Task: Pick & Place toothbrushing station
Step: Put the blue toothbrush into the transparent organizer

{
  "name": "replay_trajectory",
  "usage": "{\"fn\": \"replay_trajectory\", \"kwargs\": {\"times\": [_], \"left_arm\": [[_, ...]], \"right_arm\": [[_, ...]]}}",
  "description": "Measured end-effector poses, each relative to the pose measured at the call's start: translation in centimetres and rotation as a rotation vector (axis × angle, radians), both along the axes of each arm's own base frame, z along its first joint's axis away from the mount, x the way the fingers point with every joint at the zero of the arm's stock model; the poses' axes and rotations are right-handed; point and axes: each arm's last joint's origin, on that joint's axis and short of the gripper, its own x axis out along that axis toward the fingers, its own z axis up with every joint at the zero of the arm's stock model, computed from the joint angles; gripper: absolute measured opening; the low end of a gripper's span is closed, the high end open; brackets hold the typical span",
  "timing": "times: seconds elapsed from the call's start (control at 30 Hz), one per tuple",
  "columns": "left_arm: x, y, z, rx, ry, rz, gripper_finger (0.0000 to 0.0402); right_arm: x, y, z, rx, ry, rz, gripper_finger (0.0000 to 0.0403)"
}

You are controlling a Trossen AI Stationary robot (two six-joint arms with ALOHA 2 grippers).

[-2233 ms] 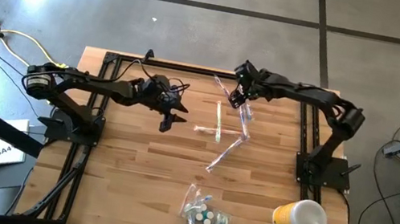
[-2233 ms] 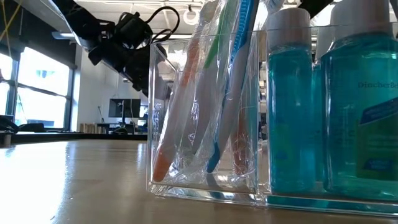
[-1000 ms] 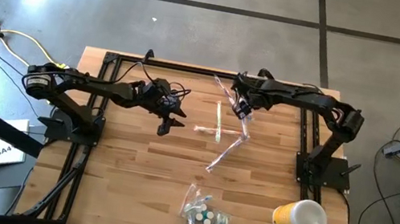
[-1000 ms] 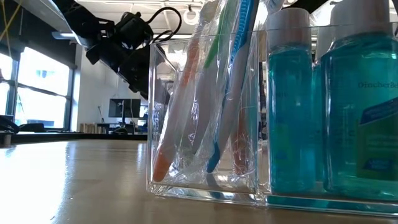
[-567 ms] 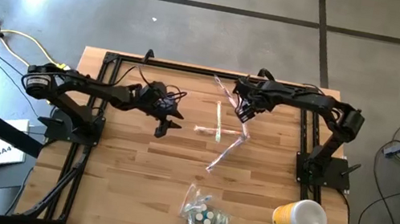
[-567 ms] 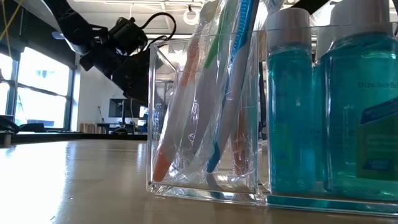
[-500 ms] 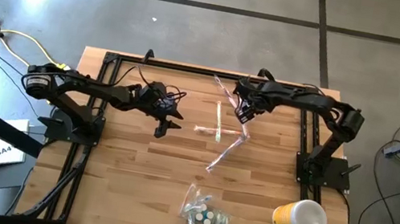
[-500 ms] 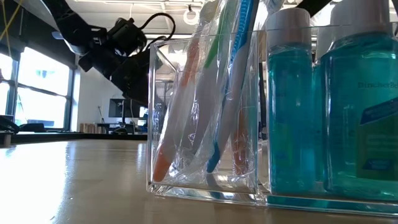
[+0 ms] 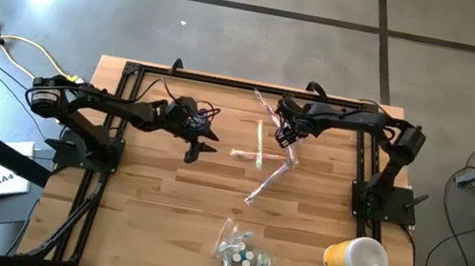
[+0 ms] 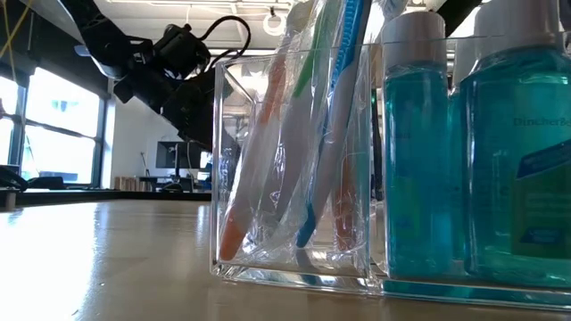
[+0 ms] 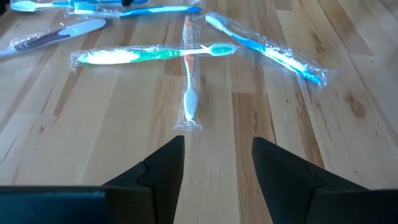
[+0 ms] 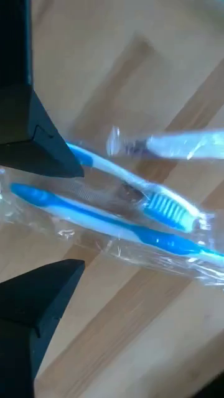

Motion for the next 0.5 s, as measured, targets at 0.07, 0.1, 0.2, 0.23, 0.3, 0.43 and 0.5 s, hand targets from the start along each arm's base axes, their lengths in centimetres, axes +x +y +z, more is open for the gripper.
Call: {"fn": "replay_trajectory", "kwargs": {"times": [0.07, 0.1, 0.2, 0.23, 0.3, 0.43, 0.5], "left_arm": [[0.0, 0.0, 0.0, -0.005, -0.004, 0.003, 0.0182], [0.0, 0.0, 0.0, -0.004, -0.006, 0.004, 0.0182], [0.1, 0.0, 0.2, 0.0, -0.019, 0.003, 0.0182], [0.1, 0.0, 0.2, 0.002, -0.023, 0.003, 0.0182], [0.1, 0.0, 0.2, 0.002, -0.024, 0.003, 0.0182], [0.1, 0.0, 0.2, 0.001, -0.023, 0.004, 0.0182], [0.1, 0.0, 0.2, -0.003, -0.021, 0.005, 0.0182]], "right_arm": [[-0.1, -0.3, -0.6, 0.003, 0.02, -0.01, 0.022], [-0.1, -0.4, -0.9, 0.003, 0.03, -0.013, 0.022], [0.0, -0.7, -1.3, -0.012, 0.035, -0.019, 0.022], [0.1, -0.8, -1.3, -0.017, 0.033, -0.012, 0.022], [0.2, -0.9, -1.3, -0.025, 0.024, 0.001, 0.022], [0.2, -1.1, -1.3, -0.032, 0.02, 0.015, 0.0217], [0.0, -1.4, -1.3, -0.025, 0.02, 0.009, 0.0206]]}}
